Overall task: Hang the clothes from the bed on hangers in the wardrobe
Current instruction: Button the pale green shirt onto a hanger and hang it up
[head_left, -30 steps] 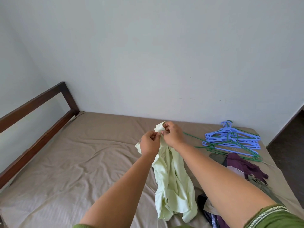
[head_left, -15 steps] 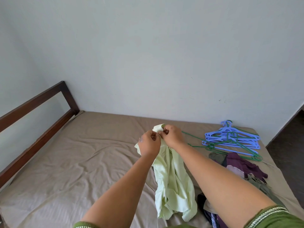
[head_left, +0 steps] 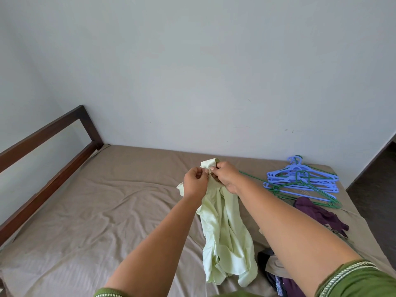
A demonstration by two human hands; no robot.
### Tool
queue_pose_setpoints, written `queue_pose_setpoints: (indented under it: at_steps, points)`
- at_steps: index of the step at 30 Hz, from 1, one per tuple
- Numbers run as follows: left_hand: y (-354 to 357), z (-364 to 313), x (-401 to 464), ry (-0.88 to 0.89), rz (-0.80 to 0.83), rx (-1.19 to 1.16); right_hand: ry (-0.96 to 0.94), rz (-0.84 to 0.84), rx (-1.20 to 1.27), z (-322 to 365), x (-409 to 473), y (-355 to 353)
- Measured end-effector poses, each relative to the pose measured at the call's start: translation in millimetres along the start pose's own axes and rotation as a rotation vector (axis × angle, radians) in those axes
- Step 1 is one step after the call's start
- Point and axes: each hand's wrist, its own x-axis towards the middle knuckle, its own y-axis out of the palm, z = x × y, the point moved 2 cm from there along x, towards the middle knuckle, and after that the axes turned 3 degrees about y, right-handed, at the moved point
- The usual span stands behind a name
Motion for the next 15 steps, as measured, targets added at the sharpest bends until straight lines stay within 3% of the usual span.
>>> queue_pose_setpoints:
  at_steps: [4, 10, 15]
  points:
    - [-2, 1, 3, 0.019, 0.047, 0.066, 0.007, 0.064, 0.139, 0, -4, -4]
    - [-1, -5, -4, 0.272, -0.065, 0.371, -0.067, -0.074, 0.052, 0, 0, -2]
    - [5, -2, -7, 0.121, -0.086, 0.18, -0.027, -0.207, -0.11, 2, 2, 7]
